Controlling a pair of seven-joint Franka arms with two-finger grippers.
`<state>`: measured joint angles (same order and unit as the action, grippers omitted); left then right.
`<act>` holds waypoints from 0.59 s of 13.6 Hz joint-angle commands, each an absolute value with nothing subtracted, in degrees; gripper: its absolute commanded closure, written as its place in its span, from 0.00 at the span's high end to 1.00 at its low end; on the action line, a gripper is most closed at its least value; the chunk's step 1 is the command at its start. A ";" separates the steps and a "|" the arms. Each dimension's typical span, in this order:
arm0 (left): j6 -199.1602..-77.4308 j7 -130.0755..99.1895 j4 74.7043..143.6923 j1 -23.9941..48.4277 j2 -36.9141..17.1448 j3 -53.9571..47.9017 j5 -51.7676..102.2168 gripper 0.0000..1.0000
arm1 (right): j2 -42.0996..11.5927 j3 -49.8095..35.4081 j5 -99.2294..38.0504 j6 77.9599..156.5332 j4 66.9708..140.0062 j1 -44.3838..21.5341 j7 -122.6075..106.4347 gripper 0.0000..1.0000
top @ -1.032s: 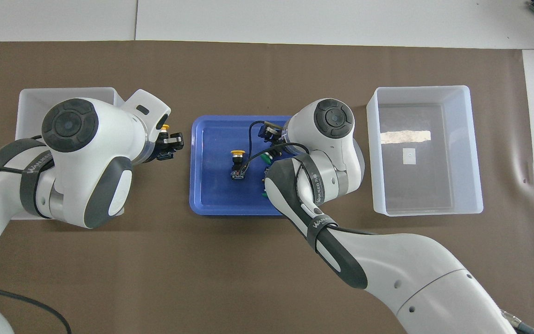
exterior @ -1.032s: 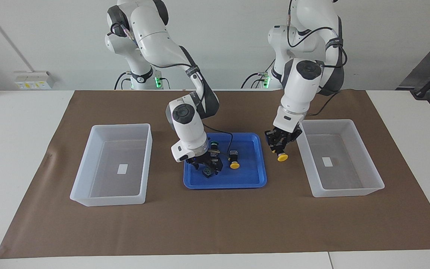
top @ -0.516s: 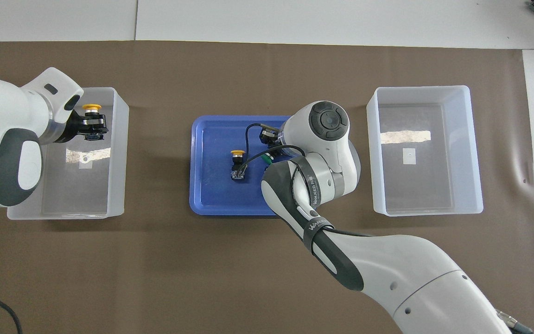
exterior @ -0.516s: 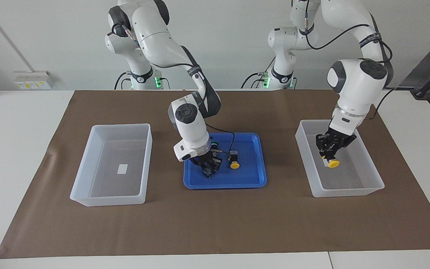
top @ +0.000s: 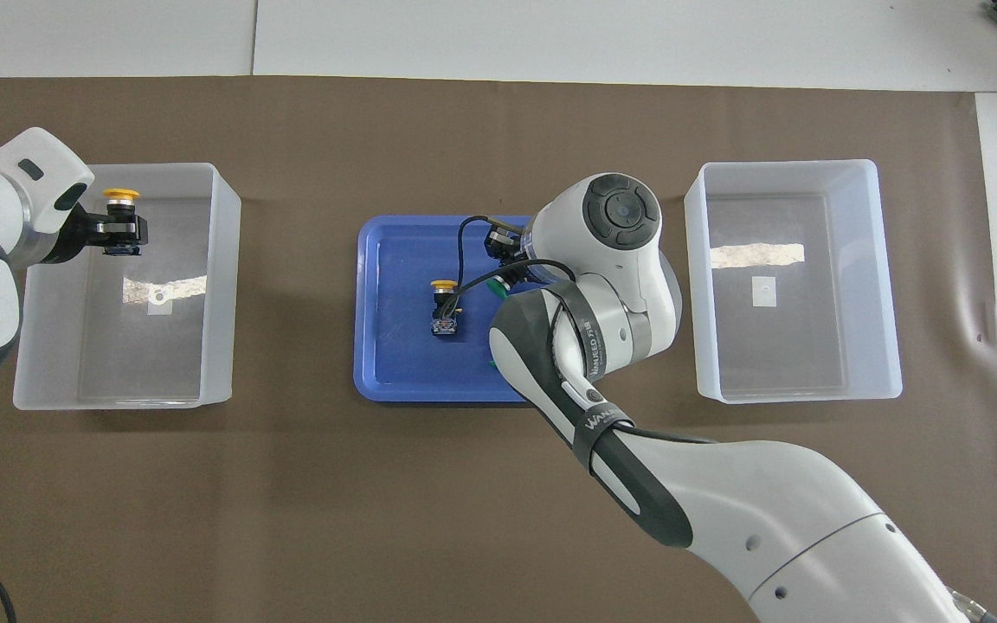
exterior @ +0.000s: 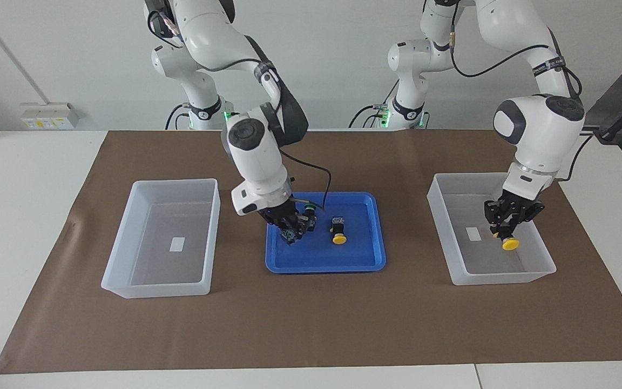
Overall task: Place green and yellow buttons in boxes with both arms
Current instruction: 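Carry the yellow button into the near box while the right gripper carries green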
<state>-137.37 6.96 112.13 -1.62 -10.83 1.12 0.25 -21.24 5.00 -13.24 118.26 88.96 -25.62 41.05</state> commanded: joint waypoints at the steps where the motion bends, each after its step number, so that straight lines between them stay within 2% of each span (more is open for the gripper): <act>1: -141.32 7.82 112.50 -2.20 -13.88 0.35 -0.61 0.00 | -16.44 4.39 -11.87 113.48 90.88 -19.62 30.55 0.00; 5: -145.71 7.56 112.06 -0.71 -18.36 0.26 -0.53 0.00 | -15.91 4.39 -11.51 114.34 93.77 -10.92 10.60 0.00; 8: -146.60 7.56 111.88 -0.35 -19.51 0.26 -0.53 0.00 | -15.91 4.48 -11.51 120.30 100.09 -4.85 -6.71 0.00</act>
